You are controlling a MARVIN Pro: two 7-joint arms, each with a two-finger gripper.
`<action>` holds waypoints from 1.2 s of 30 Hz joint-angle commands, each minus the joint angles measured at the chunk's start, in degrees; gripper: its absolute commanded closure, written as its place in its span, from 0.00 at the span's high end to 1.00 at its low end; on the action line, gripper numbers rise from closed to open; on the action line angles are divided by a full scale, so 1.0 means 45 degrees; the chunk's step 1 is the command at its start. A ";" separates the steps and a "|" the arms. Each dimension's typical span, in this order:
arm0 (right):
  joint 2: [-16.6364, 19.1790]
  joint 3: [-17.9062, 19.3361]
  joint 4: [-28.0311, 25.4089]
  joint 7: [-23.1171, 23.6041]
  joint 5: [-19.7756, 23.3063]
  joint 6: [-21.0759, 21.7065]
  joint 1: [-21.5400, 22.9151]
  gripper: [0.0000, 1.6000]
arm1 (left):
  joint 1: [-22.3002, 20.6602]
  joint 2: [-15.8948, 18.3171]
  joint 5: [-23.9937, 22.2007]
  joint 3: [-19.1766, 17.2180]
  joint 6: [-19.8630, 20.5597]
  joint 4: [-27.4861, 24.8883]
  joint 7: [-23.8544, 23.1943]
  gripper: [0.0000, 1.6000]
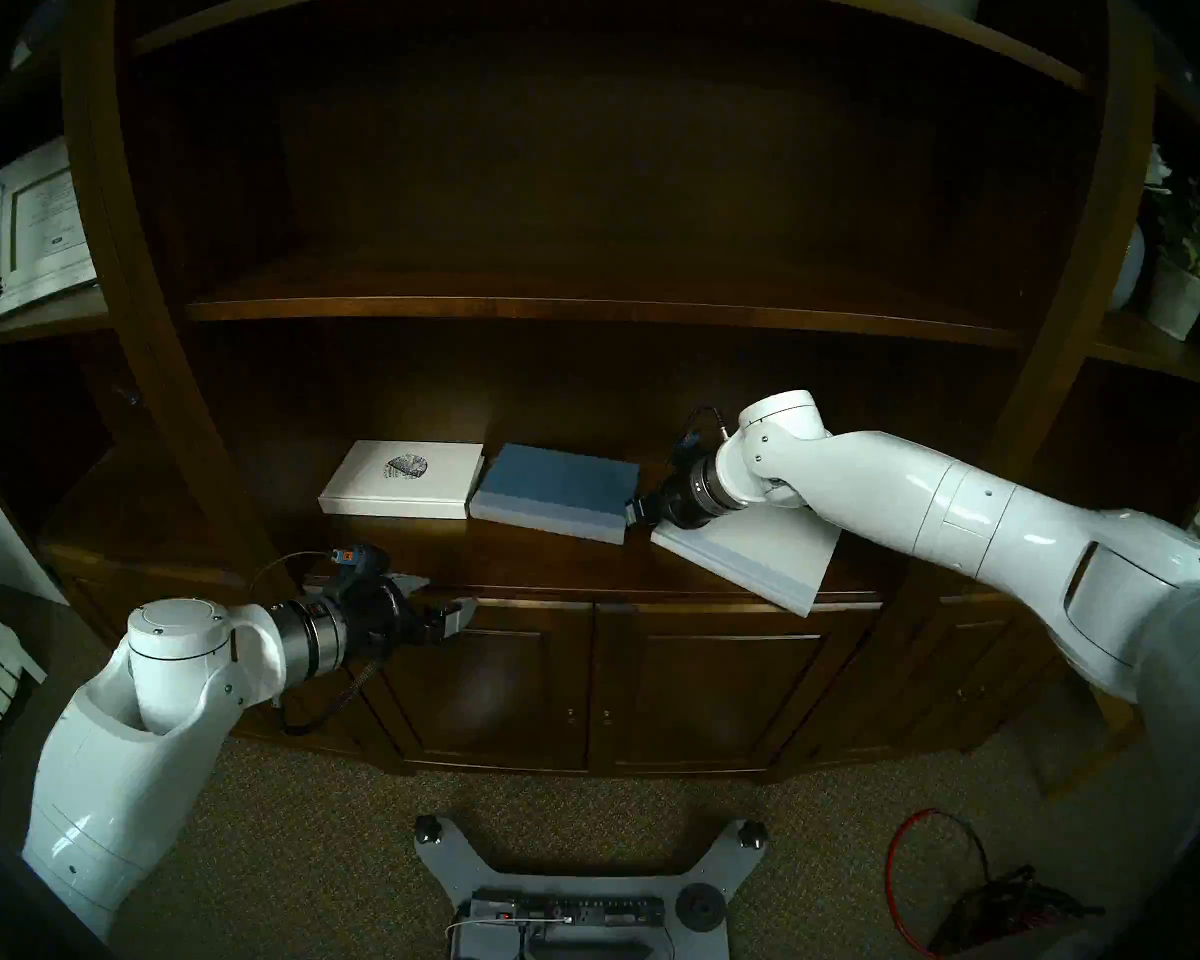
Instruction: Close the books and align them horizontally on the shelf
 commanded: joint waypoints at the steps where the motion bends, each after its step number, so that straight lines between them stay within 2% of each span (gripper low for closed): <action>1: 0.0747 0.0162 -0.1502 -0.0441 0.0251 0.0029 -0.0056 1.00 | -0.0236 0.0002 -0.0002 -0.0147 -0.0152 -0.0277 0.0015 1.00; 2: 0.0706 0.0153 -0.1452 -0.0437 0.0131 0.0025 0.0065 1.00 | -0.0237 0.0004 -0.0003 -0.0145 -0.0148 -0.0274 0.0013 1.00; 3: 0.1043 0.0251 -0.2073 -0.0560 0.0198 -0.0066 0.0049 1.00 | -0.0237 0.0005 -0.0004 -0.0144 -0.0146 -0.0272 0.0012 1.00; 4: 0.0871 0.0265 -0.1766 -0.0493 0.0128 -0.0011 0.0192 1.00 | -0.0238 0.0007 -0.0006 -0.0142 -0.0140 -0.0267 0.0010 1.00; 5: 0.1121 0.0358 -0.2251 -0.0591 0.0156 -0.0085 0.0206 1.00 | -0.0238 0.0009 -0.0007 -0.0140 -0.0137 -0.0264 0.0008 1.00; 10: 0.1355 0.0709 -0.3021 -0.0653 0.0295 -0.0052 0.0598 1.00 | -0.0236 0.0017 -0.0011 -0.0130 -0.0113 -0.0242 0.0000 1.00; 11: 0.1540 0.0754 -0.3507 -0.0763 0.0315 -0.0068 0.0608 1.00 | -0.0236 0.0018 -0.0011 -0.0129 -0.0110 -0.0238 -0.0002 1.00; 16: 0.1748 0.0807 -0.4156 -0.0963 0.0501 0.0006 0.0571 1.00 | -0.0237 0.0022 -0.0013 -0.0124 -0.0105 -0.0230 -0.0005 1.00; 19: 0.2367 0.0724 -0.5087 -0.1487 0.0751 0.0072 0.0334 1.00 | -0.0239 0.0022 -0.0013 -0.0125 -0.0105 -0.0231 -0.0006 1.00; 22: 0.2613 0.0637 -0.5299 -0.1765 0.0827 0.0114 0.0239 1.00 | -0.0238 0.0022 -0.0013 -0.0124 -0.0104 -0.0229 -0.0007 1.00; 28: 0.3669 0.0561 -0.6712 -0.2911 0.1114 0.0008 0.0026 1.00 | -0.0238 0.0025 -0.0014 -0.0121 -0.0100 -0.0225 -0.0008 1.00; 30: 0.3765 0.0588 -0.6898 -0.3214 0.1185 0.0007 -0.0002 1.00 | -0.0237 0.0026 -0.0014 -0.0120 -0.0098 -0.0222 -0.0009 1.00; 31: 0.4118 0.0591 -0.7321 -0.3434 0.1259 -0.0047 -0.0028 1.00 | -0.0237 0.0026 -0.0014 -0.0120 -0.0098 -0.0222 -0.0009 1.00; 35: 0.4477 0.0620 -0.7875 -0.3994 0.1588 -0.0059 -0.0136 1.00 | -0.0233 0.0028 -0.0014 -0.0116 -0.0091 -0.0212 -0.0011 1.00; 36: 0.4927 0.0577 -0.8395 -0.4182 0.1686 -0.0086 -0.0181 1.00 | -0.0232 0.0029 -0.0015 -0.0114 -0.0089 -0.0209 -0.0011 1.00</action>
